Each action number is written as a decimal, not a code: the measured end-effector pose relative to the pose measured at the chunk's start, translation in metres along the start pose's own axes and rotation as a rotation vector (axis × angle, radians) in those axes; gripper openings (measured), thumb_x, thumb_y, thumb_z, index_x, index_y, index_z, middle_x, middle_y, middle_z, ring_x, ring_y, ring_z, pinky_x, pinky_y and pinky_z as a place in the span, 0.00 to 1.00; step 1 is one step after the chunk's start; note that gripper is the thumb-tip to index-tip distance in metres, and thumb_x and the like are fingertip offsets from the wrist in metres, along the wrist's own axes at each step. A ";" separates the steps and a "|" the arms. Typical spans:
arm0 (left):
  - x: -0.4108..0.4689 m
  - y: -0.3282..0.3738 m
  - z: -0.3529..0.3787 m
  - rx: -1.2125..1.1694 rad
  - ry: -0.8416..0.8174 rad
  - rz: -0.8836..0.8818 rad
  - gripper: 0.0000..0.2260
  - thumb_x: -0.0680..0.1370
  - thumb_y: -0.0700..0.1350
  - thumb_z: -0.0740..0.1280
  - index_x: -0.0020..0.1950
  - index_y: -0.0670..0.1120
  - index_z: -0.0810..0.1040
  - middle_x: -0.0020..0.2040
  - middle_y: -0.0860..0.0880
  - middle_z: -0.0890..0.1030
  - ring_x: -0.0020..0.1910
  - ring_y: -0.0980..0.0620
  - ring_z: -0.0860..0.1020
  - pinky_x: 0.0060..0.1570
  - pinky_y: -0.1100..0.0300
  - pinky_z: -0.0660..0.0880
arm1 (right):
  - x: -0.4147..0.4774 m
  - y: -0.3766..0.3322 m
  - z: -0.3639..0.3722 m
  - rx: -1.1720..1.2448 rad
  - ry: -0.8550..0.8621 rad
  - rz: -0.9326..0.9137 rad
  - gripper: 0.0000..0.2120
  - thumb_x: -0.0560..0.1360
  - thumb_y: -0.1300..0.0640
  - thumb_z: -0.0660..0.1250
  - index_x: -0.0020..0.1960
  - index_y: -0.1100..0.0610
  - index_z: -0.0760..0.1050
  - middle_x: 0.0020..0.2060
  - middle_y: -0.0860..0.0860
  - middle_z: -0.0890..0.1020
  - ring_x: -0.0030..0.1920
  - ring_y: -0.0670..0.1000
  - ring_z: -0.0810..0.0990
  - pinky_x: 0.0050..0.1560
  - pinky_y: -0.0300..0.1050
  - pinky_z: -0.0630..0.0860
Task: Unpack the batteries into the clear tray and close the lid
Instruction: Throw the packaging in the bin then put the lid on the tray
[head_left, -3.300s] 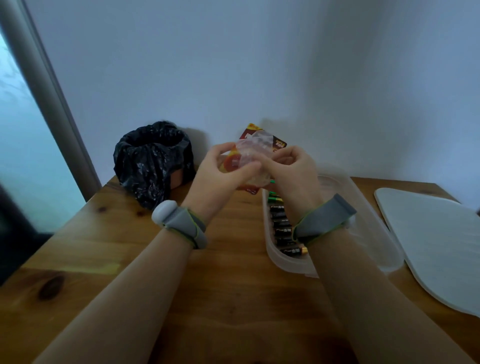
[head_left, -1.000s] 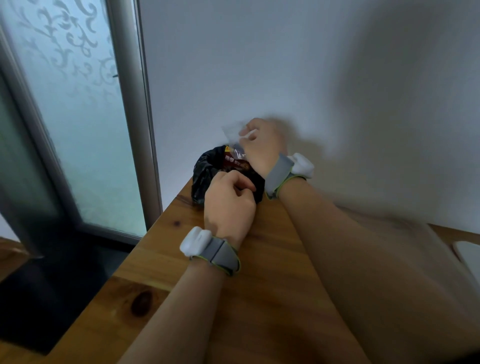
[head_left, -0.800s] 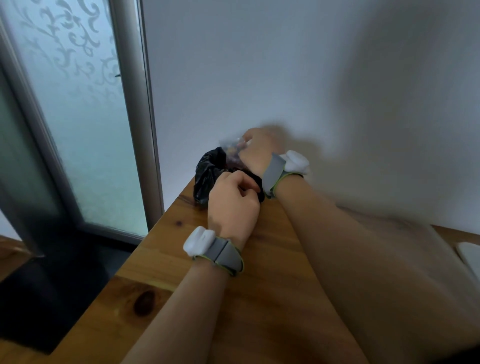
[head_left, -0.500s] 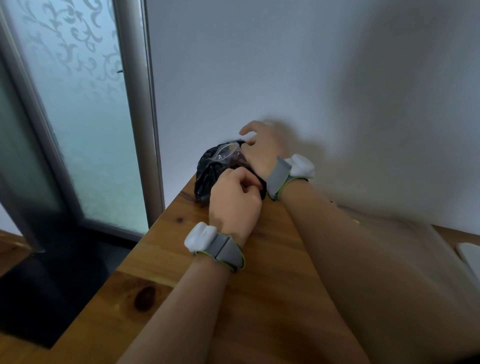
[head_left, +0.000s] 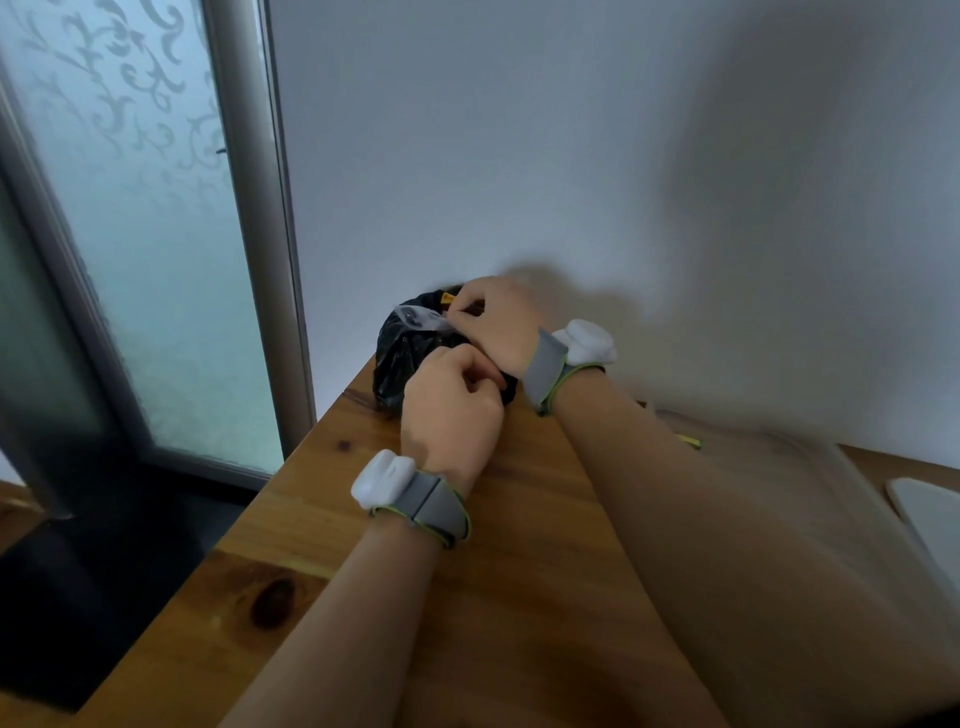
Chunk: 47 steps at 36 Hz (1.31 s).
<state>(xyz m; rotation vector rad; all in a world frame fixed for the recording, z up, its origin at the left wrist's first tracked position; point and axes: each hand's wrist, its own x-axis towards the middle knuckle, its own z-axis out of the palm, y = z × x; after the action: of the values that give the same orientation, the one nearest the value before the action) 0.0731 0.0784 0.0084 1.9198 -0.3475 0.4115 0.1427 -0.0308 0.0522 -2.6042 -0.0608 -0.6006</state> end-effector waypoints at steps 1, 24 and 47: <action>0.001 0.000 0.000 -0.003 0.001 0.001 0.09 0.71 0.36 0.67 0.37 0.49 0.81 0.43 0.52 0.79 0.42 0.57 0.75 0.40 0.67 0.70 | 0.000 -0.001 -0.001 0.012 -0.011 0.009 0.09 0.74 0.61 0.68 0.39 0.52 0.83 0.43 0.49 0.87 0.47 0.56 0.85 0.52 0.57 0.82; -0.019 0.013 0.013 0.082 -0.283 0.089 0.13 0.76 0.38 0.63 0.48 0.54 0.82 0.44 0.55 0.82 0.39 0.57 0.78 0.41 0.60 0.77 | -0.098 0.053 -0.061 0.111 0.061 0.162 0.12 0.77 0.64 0.64 0.55 0.53 0.82 0.48 0.47 0.81 0.53 0.49 0.80 0.57 0.45 0.77; -0.073 0.096 0.111 0.298 -0.680 0.405 0.13 0.77 0.40 0.64 0.58 0.49 0.81 0.55 0.51 0.81 0.56 0.51 0.77 0.56 0.60 0.73 | -0.209 0.136 -0.142 -0.164 -0.005 0.441 0.15 0.79 0.56 0.65 0.66 0.53 0.75 0.60 0.53 0.82 0.60 0.55 0.80 0.54 0.46 0.74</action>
<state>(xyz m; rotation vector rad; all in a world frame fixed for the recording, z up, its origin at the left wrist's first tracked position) -0.0195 -0.0565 0.0174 2.2457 -1.1872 0.0504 -0.0839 -0.2036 0.0187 -2.6489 0.5679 -0.4523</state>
